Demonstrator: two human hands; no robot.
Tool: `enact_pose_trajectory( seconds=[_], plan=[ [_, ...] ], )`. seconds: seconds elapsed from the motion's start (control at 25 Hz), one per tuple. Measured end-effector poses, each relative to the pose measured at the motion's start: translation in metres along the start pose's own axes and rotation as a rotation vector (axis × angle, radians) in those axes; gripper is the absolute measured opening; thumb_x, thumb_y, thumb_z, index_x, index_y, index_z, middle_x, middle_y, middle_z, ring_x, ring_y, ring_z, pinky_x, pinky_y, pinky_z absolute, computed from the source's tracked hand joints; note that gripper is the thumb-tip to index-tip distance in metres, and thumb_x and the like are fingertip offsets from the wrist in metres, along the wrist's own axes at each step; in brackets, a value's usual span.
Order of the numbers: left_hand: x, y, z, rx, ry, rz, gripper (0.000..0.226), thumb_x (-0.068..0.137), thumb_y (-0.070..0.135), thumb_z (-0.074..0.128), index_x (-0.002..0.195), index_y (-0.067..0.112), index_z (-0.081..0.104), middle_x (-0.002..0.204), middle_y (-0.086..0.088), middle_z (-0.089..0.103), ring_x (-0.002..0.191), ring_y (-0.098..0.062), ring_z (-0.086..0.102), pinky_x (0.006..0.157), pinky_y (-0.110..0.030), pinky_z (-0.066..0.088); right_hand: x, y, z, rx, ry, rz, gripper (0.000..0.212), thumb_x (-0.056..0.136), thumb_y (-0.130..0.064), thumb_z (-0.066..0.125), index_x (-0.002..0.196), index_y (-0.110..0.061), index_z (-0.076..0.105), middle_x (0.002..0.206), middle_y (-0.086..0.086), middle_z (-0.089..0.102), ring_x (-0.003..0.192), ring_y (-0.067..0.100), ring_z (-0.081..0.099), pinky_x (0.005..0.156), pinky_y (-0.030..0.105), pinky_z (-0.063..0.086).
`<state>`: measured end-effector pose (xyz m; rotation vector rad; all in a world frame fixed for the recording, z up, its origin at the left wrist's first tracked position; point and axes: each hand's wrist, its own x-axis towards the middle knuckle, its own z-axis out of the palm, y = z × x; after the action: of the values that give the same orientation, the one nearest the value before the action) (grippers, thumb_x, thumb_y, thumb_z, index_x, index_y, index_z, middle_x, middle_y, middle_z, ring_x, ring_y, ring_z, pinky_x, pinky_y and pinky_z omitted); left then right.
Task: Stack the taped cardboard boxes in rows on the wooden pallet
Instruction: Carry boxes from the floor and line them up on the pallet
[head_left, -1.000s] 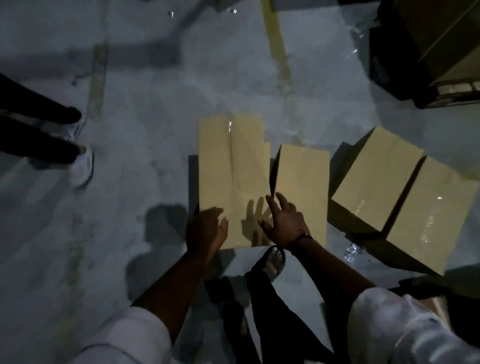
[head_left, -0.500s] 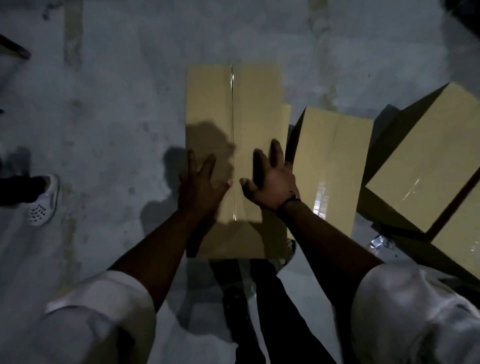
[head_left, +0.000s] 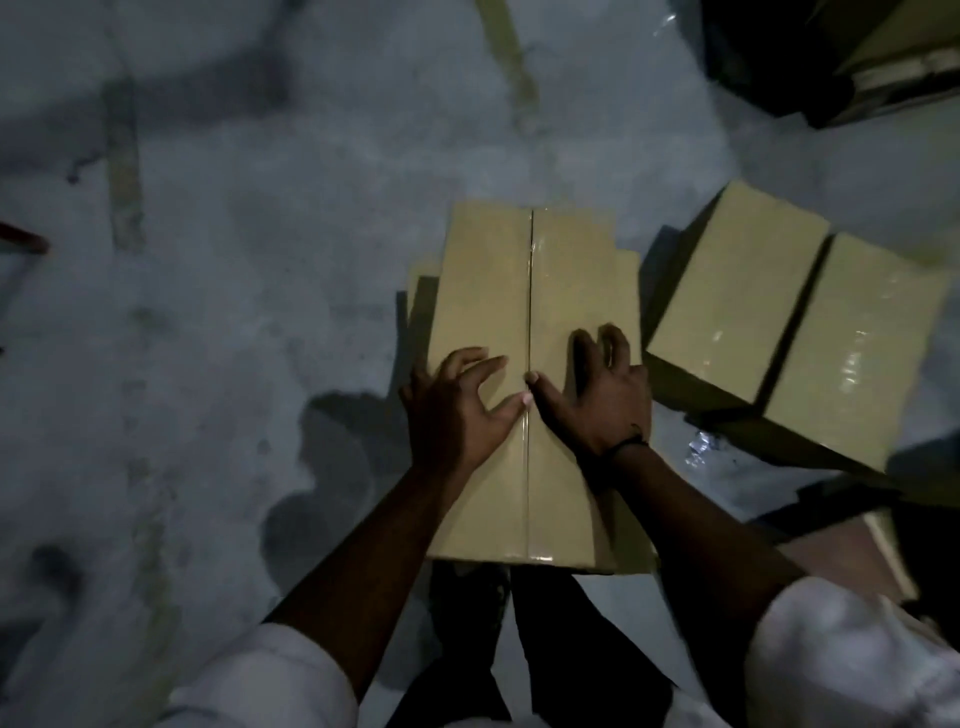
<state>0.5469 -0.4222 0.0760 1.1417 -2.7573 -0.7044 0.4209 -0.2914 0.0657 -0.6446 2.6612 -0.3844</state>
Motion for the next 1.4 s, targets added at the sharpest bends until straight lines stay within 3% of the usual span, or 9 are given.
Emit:
enact_pose_trajectory(
  seconds=[0.16,0.44,0.56,0.88,1.08,1.4],
  plan=[
    [-0.067,0.072,-0.047,-0.015,-0.158,0.177,0.062,0.078,0.072,0.068,0.133,0.043,0.064,0.141,0.021,0.054,0.138,-0.033,0.040,0.106,-0.059,0.037,-0.103,0.027,-0.080,-0.021,0.099,0.193,0.090,0.081,-0.084,0.043,0.154,-0.032,0.035,0.168,0.005,0.016,0.135,0.047,0.039,0.110,0.049,0.037],
    [-0.208,0.159,-0.084,-0.031,-0.177,0.616,0.058,0.075,0.071,0.070,0.127,0.045,0.067,0.132,0.025,0.056,0.139,-0.036,0.035,0.109,-0.051,0.030,-0.298,0.095,-0.133,0.113,0.387,0.467,0.090,0.081,-0.082,0.050,0.155,-0.032,0.037,0.167,0.004,0.017,0.137,0.045,0.037,0.113,0.050,0.036],
    [-0.264,0.187,-0.091,-0.004,-0.201,0.767,0.060,0.077,0.075,0.064,0.130,0.046,0.064,0.133,0.025,0.054,0.139,-0.035,0.033,0.105,-0.050,0.035,-0.370,0.122,-0.142,0.149,0.518,0.565,0.087,0.081,-0.080,0.054,0.152,-0.032,0.041,0.165,0.005,0.020,0.136,0.044,0.039,0.113,0.050,0.035],
    [-0.432,0.250,-0.072,-0.017,-0.363,1.064,0.058,0.079,0.076,0.062,0.127,0.044,0.068,0.137,0.025,0.055,0.146,-0.032,0.030,0.115,-0.057,0.024,-0.556,0.205,-0.134,0.198,0.663,0.891,0.088,0.080,-0.082,0.053,0.152,-0.031,0.043,0.165,0.005,0.021,0.137,0.045,0.037,0.110,0.053,0.039],
    [-0.572,0.281,-0.046,-0.014,-0.457,1.226,0.059,0.080,0.075,0.063,0.128,0.041,0.068,0.140,0.022,0.054,0.143,-0.028,0.033,0.116,-0.057,0.025,-0.697,0.268,-0.114,0.237,0.745,1.039,0.085,0.080,-0.079,0.054,0.150,-0.032,0.045,0.163,0.006,0.025,0.139,0.042,0.037,0.111,0.051,0.038],
    [-0.807,0.296,0.005,-0.002,-0.649,1.398,0.068,0.076,0.083,0.060,0.130,0.042,0.066,0.140,0.020,0.053,0.136,-0.021,0.044,0.115,-0.057,0.026,-0.936,0.348,-0.071,0.257,0.725,1.239,0.083,0.080,-0.079,0.051,0.149,-0.033,0.046,0.163,0.005,0.026,0.142,0.040,0.033,0.113,0.054,0.031]
  ],
)
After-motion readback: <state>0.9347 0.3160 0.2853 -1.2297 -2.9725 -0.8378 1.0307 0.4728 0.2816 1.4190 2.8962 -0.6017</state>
